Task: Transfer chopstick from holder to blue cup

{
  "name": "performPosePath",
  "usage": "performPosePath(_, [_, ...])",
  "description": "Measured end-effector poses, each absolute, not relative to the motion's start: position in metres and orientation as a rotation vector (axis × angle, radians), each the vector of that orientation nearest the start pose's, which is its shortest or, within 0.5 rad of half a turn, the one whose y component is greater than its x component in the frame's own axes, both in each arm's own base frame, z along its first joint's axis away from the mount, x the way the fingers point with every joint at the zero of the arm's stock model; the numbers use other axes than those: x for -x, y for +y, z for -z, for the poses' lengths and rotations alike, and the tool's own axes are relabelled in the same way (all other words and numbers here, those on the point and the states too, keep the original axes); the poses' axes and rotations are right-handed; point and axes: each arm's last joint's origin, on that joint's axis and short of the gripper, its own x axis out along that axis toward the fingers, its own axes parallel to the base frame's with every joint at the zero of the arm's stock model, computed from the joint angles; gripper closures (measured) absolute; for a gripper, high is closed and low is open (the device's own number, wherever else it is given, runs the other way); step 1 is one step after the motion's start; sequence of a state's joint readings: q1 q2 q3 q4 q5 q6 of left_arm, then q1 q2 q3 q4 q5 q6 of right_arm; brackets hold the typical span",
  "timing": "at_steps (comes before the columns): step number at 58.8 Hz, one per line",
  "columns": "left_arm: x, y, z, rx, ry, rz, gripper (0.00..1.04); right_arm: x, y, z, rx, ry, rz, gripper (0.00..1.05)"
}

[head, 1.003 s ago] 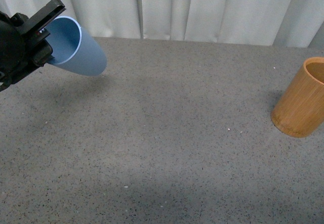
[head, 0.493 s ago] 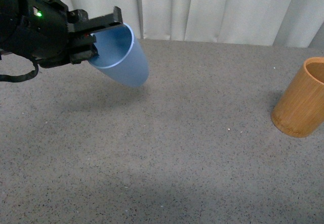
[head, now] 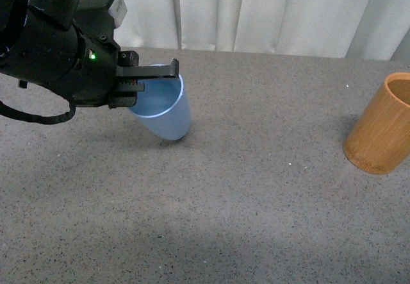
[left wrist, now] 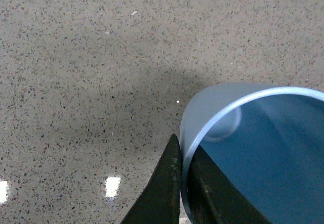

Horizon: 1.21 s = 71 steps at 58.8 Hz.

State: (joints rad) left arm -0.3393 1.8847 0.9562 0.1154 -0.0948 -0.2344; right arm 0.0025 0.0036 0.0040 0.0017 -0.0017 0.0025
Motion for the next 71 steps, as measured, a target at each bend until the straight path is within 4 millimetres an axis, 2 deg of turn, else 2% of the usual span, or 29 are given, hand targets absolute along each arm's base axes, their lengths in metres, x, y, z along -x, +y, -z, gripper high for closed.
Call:
performPosePath(31, [-0.339,-0.143,-0.121,-0.034,0.84,0.224,1.01,-0.098,0.0,-0.165,-0.003,-0.002,-0.004,0.1])
performPosePath(71, [-0.34,-0.148,-0.116,-0.053,0.864,0.225,1.01,-0.098,0.0,-0.165,-0.003,-0.002,-0.004,0.1])
